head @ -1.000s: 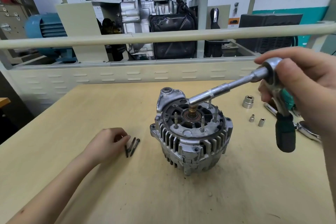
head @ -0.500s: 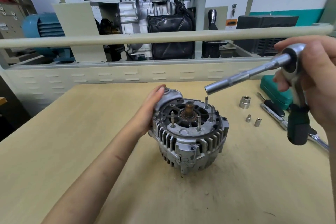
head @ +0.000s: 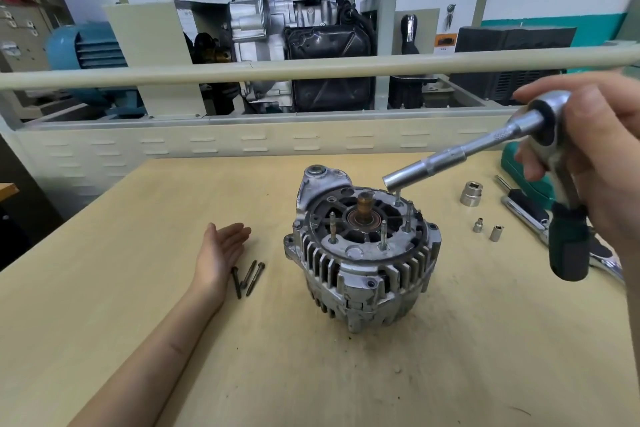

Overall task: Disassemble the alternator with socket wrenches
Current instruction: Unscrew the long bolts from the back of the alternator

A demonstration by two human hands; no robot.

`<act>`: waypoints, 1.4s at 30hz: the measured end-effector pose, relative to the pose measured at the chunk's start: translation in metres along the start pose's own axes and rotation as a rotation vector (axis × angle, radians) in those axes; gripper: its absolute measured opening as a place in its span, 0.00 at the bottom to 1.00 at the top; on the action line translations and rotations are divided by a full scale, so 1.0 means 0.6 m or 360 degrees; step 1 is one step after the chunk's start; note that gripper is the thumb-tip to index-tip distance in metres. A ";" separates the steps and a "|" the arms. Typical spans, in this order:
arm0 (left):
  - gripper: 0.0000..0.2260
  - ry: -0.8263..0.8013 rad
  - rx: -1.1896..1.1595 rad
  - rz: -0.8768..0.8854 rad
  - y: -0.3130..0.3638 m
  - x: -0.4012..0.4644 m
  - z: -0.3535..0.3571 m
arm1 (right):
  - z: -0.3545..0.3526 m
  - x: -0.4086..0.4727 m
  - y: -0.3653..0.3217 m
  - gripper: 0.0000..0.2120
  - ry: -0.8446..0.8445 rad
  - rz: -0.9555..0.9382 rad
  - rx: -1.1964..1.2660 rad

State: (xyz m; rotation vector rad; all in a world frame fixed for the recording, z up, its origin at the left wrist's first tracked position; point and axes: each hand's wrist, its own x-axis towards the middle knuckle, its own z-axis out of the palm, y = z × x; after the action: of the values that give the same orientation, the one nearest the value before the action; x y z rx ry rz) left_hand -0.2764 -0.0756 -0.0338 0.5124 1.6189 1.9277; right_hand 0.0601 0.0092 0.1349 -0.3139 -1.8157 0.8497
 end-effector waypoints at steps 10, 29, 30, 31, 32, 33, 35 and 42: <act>0.17 -0.0094 0.0194 0.0398 0.028 -0.025 0.016 | 0.003 -0.001 0.000 0.17 -0.0042 -0.0009 -0.0032; 0.16 -0.0523 -0.0379 0.0090 0.105 -0.100 0.157 | 0.018 -0.012 -0.017 0.08 0.0000 -0.0034 -0.0133; 0.16 -0.0467 -0.0378 0.0127 0.102 -0.108 0.154 | 0.021 -0.012 -0.019 0.08 -0.0017 -0.0043 -0.0146; 0.16 -0.0414 -0.0365 0.0178 0.098 -0.117 0.150 | 0.023 -0.012 -0.020 0.08 -0.0035 -0.0048 -0.0143; 0.15 -0.0364 -0.0340 0.0234 0.094 -0.126 0.148 | 0.026 -0.012 -0.020 0.08 -0.0059 -0.0053 -0.0133; 0.14 -0.0321 -0.0308 0.0289 0.088 -0.135 0.145 | 0.028 -0.012 -0.019 0.08 -0.0095 -0.0065 -0.0137; 0.11 -0.0250 -0.0218 0.0397 0.077 -0.151 0.142 | 0.036 -0.013 -0.016 0.06 -0.0204 -0.0079 -0.0181; 0.09 -0.0185 -0.0030 0.0590 0.063 -0.165 0.120 | 0.077 -0.015 -0.011 0.06 -0.0486 -0.0083 -0.0459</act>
State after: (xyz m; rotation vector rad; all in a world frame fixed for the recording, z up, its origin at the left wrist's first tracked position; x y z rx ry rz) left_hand -0.1625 -0.0879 0.0237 0.9543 1.5107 2.1258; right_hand 0.0236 -0.0191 0.1241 -0.3315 -2.2283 0.6223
